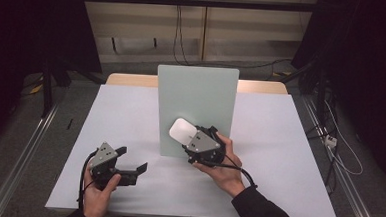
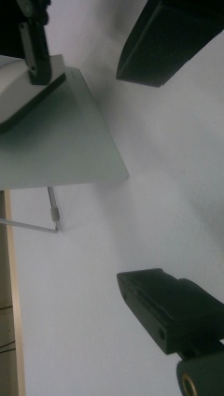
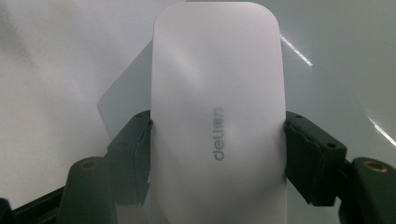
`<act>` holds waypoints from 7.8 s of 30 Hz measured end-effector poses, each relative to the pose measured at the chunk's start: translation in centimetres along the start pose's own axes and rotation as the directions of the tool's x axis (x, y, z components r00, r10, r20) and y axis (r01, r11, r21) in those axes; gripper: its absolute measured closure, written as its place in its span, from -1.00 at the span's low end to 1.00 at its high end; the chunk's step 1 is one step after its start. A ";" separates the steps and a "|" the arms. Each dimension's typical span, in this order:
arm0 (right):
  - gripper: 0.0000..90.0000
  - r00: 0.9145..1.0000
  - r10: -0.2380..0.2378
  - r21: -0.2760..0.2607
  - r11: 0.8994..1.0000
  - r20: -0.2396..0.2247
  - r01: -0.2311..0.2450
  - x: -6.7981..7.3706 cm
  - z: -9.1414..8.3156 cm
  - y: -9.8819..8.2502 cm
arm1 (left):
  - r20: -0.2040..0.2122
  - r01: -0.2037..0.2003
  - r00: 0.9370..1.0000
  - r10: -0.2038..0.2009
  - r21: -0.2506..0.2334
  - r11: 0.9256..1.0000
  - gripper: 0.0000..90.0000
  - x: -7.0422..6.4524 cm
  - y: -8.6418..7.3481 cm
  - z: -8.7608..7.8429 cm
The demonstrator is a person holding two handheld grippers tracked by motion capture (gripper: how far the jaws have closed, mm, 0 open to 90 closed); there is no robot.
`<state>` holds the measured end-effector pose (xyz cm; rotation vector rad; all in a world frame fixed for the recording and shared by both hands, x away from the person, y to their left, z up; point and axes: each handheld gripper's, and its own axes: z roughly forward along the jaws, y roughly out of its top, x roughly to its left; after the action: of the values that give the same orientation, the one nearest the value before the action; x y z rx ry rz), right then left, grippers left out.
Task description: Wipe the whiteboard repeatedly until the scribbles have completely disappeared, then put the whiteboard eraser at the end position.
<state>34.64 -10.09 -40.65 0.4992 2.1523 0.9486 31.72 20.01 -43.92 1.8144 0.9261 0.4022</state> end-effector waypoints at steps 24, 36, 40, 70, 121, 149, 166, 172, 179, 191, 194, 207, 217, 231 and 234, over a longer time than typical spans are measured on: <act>-0.30 1.000 0.019 0.011 1.000 0.009 -0.019 -0.7 -0.8 -0.5 | 0.000 0.001 1.000 -0.001 0.002 1.000 -0.90 0.0 0.0 0.0; -0.30 0.998 0.036 -0.010 0.999 0.054 -0.036 -1.6 -1.3 -0.1 | 0.002 0.001 1.000 -0.001 0.003 1.000 -0.90 0.0 0.0 0.1; -0.30 0.999 0.022 0.000 1.000 0.026 -0.023 -0.6 -0.6 -0.2 | 0.003 0.000 1.000 0.000 0.003 1.000 -0.90 0.0 0.0 0.1; -0.30 0.987 0.114 -0.006 0.993 -0.110 -0.115 -0.6 -1.3 -0.8 | -0.002 0.013 1.000 -0.013 0.005 1.000 -0.90 0.2 -0.2 0.0; -0.30 0.919 0.200 0.138 0.977 -0.339 -0.162 -1.6 -3.5 -3.2 | -0.007 0.001 1.000 -0.001 0.010 1.000 -0.90 0.0 -0.2 -0.2; -0.30 0.856 0.156 0.274 0.962 -0.492 -0.018 0.6 -1.8 -3.7 | -0.008 0.002 1.000 -0.002 0.007 1.000 -0.90 0.0 -0.2 -0.2; -0.30 0.845 0.152 0.278 0.961 -0.513 -0.004 1.2 -0.9 -4.0 | -0.008 0.003 1.000 -0.003 0.009 1.000 -0.90 0.1 -0.2 -0.2; -0.30 0.842 0.166 0.281 0.959 -0.513 -0.018 1.3 -0.7 -4.2 | -0.009 0.004 1.000 -0.004 0.008 1.000 -0.90 0.1 -0.2 -0.1; -0.31 0.839 0.189 0.285 0.958 -0.510 -0.042 1.2 -0.6 -4.4 | -0.016 0.014 1.000 -0.014 0.001 1.000 -0.90 0.0 -0.2 -0.1; -0.41 0.836 0.228 0.279 0.956 -0.499 -0.094 1.1 -0.6 -4.9 | -0.013 0.008 1.000 -0.007 0.013 1.000 -0.90 0.1 -0.2 0.0; -0.57 0.843 0.245 0.280 0.953 -0.479 -0.118 1.0 -0.6 -4.9 | -0.013 0.010 1.000 -0.010 0.013 1.000 -0.90 0.1 -0.2 0.0; -0.79 0.838 0.282 0.242 0.952 -0.468 -0.185 0.5 -1.0 -4.7 | -0.011 0.011 1.000 -0.011 0.004 1.000 -0.90 0.0 -0.2 -0.1; -0.85 0.865 0.315 0.184 0.947 -0.390 -0.262 -0.1 -1.8 -4.5 | -0.011 0.006 1.000 -0.006 0.009 1.000 -0.90 0.1 -0.2 -0.2; -0.82 0.874 0.410 0.152 0.912 -0.260 -0.382 -0.8 -2.5 -4.9 | -0.022 0.012 1.000 -0.012 0.010 1.000 -0.90 0.2 -0.3 -0.5; -0.83 0.871 0.431 0.136 0.902 -0.237 -0.409 -1.0 -3.1 -5.1 | -0.024 0.014 1.000 -0.013 0.010 1.000 -0.90 0.2 -0.3 -0.5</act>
<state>32.72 -15.52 -42.61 0.9616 2.3768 1.2223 31.44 20.53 -44.02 1.8156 0.9579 0.4116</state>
